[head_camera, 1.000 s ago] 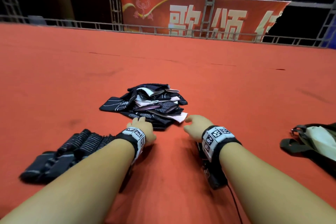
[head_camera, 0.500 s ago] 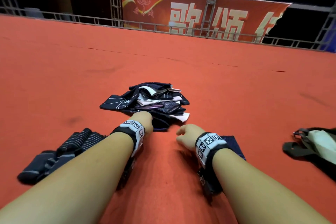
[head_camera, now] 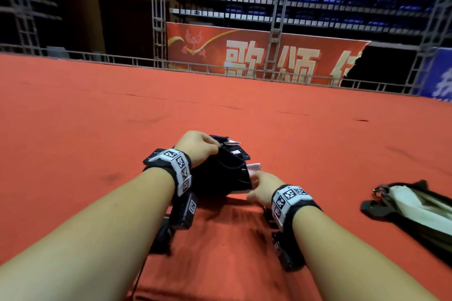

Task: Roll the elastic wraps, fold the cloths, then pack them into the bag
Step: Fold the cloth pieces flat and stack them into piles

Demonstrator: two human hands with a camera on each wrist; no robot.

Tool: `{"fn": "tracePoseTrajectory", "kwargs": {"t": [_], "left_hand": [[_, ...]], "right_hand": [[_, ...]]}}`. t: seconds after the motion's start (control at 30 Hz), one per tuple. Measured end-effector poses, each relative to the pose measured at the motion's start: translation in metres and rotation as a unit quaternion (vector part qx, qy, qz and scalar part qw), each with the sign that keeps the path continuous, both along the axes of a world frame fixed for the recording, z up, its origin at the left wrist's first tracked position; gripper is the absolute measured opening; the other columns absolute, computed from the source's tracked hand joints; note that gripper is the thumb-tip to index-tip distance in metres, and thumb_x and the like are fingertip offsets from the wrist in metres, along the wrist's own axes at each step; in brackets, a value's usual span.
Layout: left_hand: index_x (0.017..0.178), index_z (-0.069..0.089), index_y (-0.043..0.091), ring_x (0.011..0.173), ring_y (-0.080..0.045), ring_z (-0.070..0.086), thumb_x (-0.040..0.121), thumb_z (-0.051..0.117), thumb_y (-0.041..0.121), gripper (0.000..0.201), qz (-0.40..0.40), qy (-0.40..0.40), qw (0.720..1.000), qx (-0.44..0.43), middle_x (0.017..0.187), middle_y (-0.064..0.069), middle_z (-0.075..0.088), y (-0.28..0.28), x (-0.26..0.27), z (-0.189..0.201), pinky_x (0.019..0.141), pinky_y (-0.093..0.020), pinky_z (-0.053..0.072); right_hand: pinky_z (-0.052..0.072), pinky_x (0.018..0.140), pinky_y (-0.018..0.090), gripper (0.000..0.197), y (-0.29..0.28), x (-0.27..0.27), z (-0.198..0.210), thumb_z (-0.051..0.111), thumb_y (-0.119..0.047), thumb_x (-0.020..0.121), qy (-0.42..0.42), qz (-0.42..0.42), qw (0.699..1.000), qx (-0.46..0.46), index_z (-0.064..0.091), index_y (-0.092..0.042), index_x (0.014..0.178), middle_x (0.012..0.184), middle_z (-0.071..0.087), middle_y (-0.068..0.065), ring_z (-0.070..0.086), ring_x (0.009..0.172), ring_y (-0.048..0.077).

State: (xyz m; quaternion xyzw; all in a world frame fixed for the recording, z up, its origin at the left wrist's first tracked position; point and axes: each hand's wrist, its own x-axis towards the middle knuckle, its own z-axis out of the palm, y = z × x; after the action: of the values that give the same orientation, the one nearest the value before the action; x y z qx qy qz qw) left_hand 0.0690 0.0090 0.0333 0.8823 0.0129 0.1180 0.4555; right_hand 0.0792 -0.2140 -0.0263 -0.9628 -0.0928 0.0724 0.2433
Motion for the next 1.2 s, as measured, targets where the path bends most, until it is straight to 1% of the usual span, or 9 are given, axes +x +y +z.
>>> {"fn": "tracePoseTrajectory", "kwargs": {"t": [0.13,0.3,0.4,0.6,0.7,0.83,0.93,1.03,1.2], "left_hand": [[0.077,0.079,0.011,0.067,-0.019,0.062,0.08,0.077,0.016,0.006,-0.032,-0.026,0.986,-0.161,0.073,-0.007,0.071,-0.004,-0.021,0.023,0.062,-0.026,0.049],[0.094,0.068,0.003,0.059,-0.017,0.063,0.091,0.069,0.01,0.007,-0.085,-0.029,0.938,-0.335,0.083,-0.012,0.066,-0.015,-0.046,0.041,0.05,-0.023,0.051],[0.103,0.064,0.012,0.066,-0.016,0.064,0.09,0.073,0.018,0.017,-0.1,-0.005,0.915,-0.391,0.086,-0.004,0.067,-0.017,-0.048,0.038,0.05,-0.025,0.051],[0.096,0.068,0.013,0.08,-0.021,0.073,0.086,0.073,0.004,0.015,-0.153,0.173,0.934,-0.271,0.091,-0.007,0.074,-0.021,-0.053,0.002,0.07,-0.035,0.059],[0.097,0.069,0.013,0.074,-0.022,0.071,0.085,0.07,-0.005,0.022,-0.134,0.149,0.958,-0.204,0.086,-0.009,0.071,-0.023,-0.054,-0.01,0.064,-0.035,0.059],[0.105,0.072,0.006,0.074,-0.028,0.072,0.085,0.067,-0.009,0.025,-0.07,0.038,0.962,-0.26,0.096,-0.021,0.074,-0.011,-0.046,0.0,0.06,-0.036,0.06],[0.097,0.069,0.007,0.078,-0.032,0.07,0.086,0.069,-0.004,0.016,-0.043,-0.013,0.963,-0.266,0.089,-0.022,0.071,0.007,-0.043,0.008,0.071,-0.043,0.057],[0.093,0.068,0.013,0.064,-0.022,0.068,0.089,0.069,0.0,0.014,-0.034,-0.038,0.967,-0.251,0.076,-0.008,0.07,0.025,-0.043,0.009,0.052,-0.026,0.052],[0.104,0.074,0.011,0.082,-0.026,0.074,0.088,0.072,0.002,0.019,-0.025,-0.044,0.966,-0.254,0.097,-0.013,0.077,0.05,-0.035,-0.002,0.067,-0.033,0.058]], "right_hand": [[0.058,0.082,0.034,0.062,-0.002,-0.016,0.007,0.083,-0.034,0.061,0.017,-0.028,0.988,0.148,0.059,-0.021,0.117,0.104,0.071,-0.003,0.07,0.09,0.015],[0.045,0.073,0.03,0.009,-0.001,-0.038,0.02,0.074,-0.016,0.087,0.034,-0.008,0.953,0.302,0.066,-0.019,0.089,0.092,0.066,0.007,0.057,0.077,0.017],[0.045,0.059,0.027,0.022,-0.001,-0.044,0.02,0.062,-0.012,0.097,0.085,-0.019,0.907,0.412,0.051,-0.019,0.08,0.081,0.053,0.013,0.049,0.063,0.017],[0.045,0.039,0.022,0.012,-0.008,-0.06,0.019,0.051,-0.008,0.102,0.072,-0.076,0.877,0.469,0.053,-0.016,0.093,0.068,0.058,0.008,0.054,0.039,0.012],[0.047,0.038,0.023,0.016,-0.011,-0.063,0.011,0.051,-0.004,0.101,0.083,-0.115,0.871,0.471,0.052,-0.014,0.089,0.069,0.057,0.009,0.057,0.039,0.013],[0.05,0.057,0.029,0.012,-0.006,-0.057,-0.014,0.062,-0.023,0.096,0.145,-0.073,0.939,0.303,0.061,-0.011,0.093,0.082,0.059,0.008,0.055,0.055,0.018],[0.051,0.078,0.028,0.05,0.018,-0.052,-0.031,0.07,-0.052,0.085,0.113,0.039,0.993,0.021,0.066,-0.017,0.121,0.11,0.066,0.005,0.063,0.085,0.02],[0.038,0.11,0.034,0.101,0.054,-0.059,-0.045,0.068,-0.075,0.072,0.114,0.115,0.98,-0.116,0.038,-0.022,0.153,0.153,0.046,0.002,0.049,0.135,0.023],[0.047,0.099,0.047,0.094,0.101,-0.062,-0.073,0.07,-0.08,0.053,0.037,0.127,0.959,-0.249,0.051,-0.027,0.129,0.131,0.051,0.011,0.051,0.12,0.037]]}}
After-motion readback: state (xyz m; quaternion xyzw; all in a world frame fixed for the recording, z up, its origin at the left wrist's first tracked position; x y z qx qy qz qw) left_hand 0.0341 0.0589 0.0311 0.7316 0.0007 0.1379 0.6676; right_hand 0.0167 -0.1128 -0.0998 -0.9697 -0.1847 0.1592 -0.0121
